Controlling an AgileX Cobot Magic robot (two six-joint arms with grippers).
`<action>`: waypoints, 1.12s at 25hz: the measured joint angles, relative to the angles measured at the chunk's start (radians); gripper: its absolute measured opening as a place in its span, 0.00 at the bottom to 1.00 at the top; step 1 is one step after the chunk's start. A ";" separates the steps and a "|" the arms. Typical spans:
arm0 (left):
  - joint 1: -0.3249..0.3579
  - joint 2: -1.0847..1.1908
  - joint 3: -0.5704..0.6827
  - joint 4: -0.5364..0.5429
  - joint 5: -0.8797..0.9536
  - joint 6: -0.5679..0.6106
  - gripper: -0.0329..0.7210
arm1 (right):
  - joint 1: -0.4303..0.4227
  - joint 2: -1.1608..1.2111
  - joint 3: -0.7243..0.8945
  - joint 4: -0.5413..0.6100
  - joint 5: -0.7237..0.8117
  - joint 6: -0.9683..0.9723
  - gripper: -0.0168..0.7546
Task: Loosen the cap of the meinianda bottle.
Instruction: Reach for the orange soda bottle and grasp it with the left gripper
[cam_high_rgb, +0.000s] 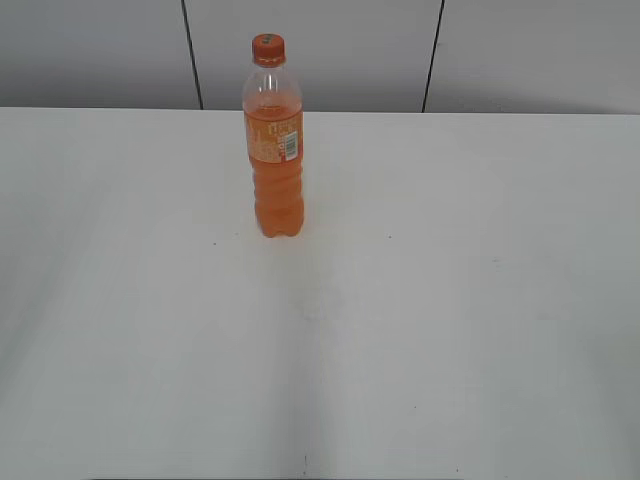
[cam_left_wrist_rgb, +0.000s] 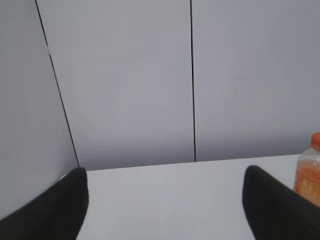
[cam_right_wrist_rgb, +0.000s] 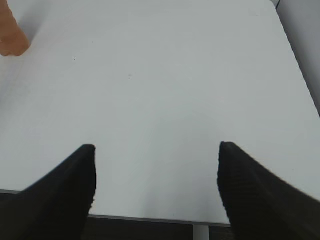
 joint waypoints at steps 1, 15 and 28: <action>0.000 0.056 0.000 0.000 -0.053 0.001 0.80 | 0.000 0.000 0.000 0.000 0.000 0.000 0.75; -0.070 0.728 -0.002 0.079 -0.816 0.004 0.79 | 0.000 0.000 0.000 0.000 0.000 0.000 0.75; -0.070 1.357 -0.190 0.219 -1.162 -0.033 0.79 | 0.000 0.000 0.000 0.000 0.000 0.000 0.75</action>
